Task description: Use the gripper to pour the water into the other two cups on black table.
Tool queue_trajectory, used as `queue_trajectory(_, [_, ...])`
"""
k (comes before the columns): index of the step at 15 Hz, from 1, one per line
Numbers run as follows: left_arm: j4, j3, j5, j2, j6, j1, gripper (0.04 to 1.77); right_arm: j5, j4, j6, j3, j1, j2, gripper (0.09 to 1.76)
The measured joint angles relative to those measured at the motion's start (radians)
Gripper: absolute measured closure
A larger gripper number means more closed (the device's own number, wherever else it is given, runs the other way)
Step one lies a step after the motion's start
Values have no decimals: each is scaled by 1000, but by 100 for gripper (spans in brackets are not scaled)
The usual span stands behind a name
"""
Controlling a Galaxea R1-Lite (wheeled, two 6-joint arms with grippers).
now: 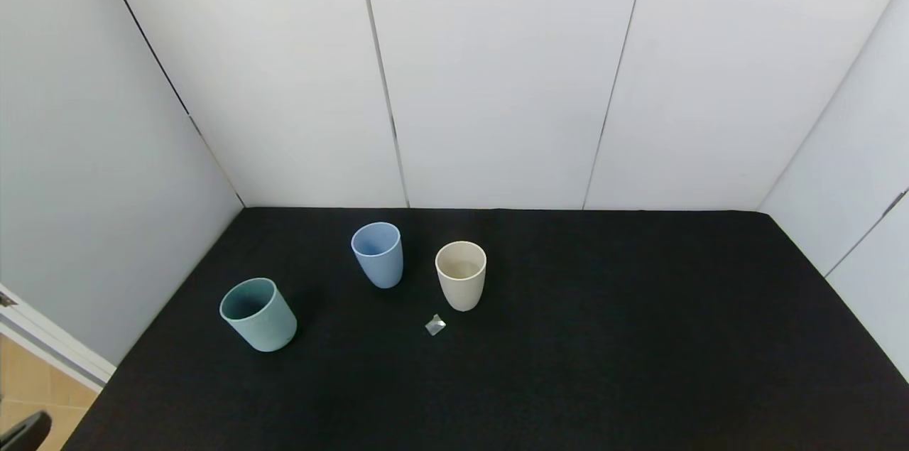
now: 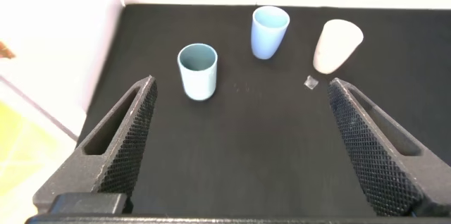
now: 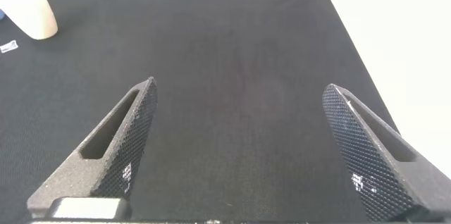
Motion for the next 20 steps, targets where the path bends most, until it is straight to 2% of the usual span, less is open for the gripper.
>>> queue_trajectory(5, [19, 83, -39, -234, 11, 54, 9, 0, 0, 0, 0, 0, 0, 14])
queue_trajectory(7, [13, 148, -42, -327, 46, 64, 9, 0, 0, 0, 0, 0, 0, 14])
queue_trajectory(9, [-44, 229, -32, -381, 73, 68, 9, 0, 0, 0, 0, 0, 0, 14])
queue_trajectory(14, [-183, 409, -35, -423, 108, 70, 9, 0, 0, 0, 0, 0, 0, 14])
queue_trajectory(15, [-135, 424, -35, -424, 102, 70, 9, 0, 0, 0, 0, 0, 0, 14])
queue_trajectory(20, [-128, 433, -33, -426, 42, 70, 9, -1, 0, 0, 0, 0, 0, 14])
